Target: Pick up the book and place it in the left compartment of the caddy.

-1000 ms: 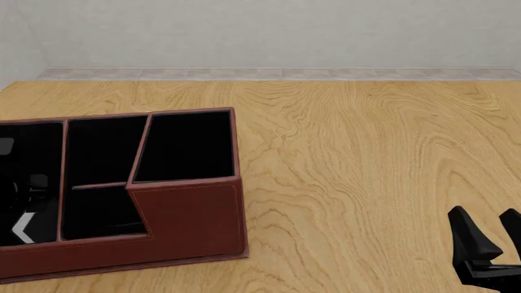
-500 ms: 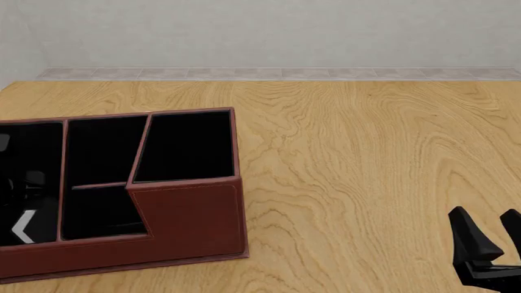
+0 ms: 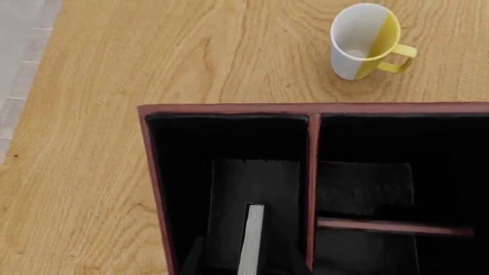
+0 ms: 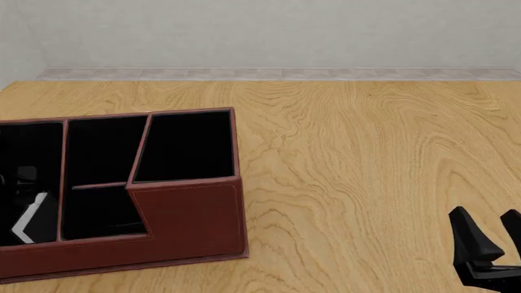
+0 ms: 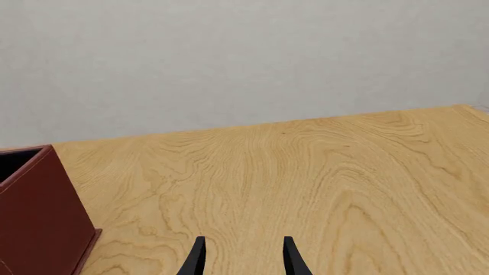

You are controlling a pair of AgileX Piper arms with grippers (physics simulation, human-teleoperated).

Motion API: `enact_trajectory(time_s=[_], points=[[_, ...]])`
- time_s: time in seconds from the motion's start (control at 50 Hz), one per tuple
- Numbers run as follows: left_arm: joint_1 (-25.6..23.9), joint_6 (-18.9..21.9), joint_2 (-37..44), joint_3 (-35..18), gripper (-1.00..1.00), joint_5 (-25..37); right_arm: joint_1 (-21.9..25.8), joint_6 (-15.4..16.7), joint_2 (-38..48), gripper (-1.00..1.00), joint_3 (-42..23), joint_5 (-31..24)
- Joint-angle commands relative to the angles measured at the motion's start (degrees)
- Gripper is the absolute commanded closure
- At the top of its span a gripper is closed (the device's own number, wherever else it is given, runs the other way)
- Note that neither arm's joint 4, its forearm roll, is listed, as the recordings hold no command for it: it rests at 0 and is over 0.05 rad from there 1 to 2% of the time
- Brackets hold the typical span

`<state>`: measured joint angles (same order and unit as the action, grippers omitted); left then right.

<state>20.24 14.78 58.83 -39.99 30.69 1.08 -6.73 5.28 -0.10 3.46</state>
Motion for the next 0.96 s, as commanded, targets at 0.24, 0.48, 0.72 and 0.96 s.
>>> enact_trajectory(time_s=[0.24, 0.48, 0.72, 0.96], points=[[0.09, 0.25, -2.57, -2.83, -1.00, 2.83, -0.03, -0.20, -0.42, -1.00, 0.05, -0.28], [-0.12, 0.33, -4.51, -6.05, -1.00, 5.24, 0.03, 0.05, -0.62, -1.00, 0.02, -0.53], [-1.20, 0.15, -6.85, -10.68, -1.00, 8.80, 0.07, 0.13, 0.02, -1.00, -0.07, -0.08], [-1.88, 0.06, -8.01, -14.38, -1.00, 11.11, 0.09, 0.12, 0.09, -1.00, 0.00, 0.02]])
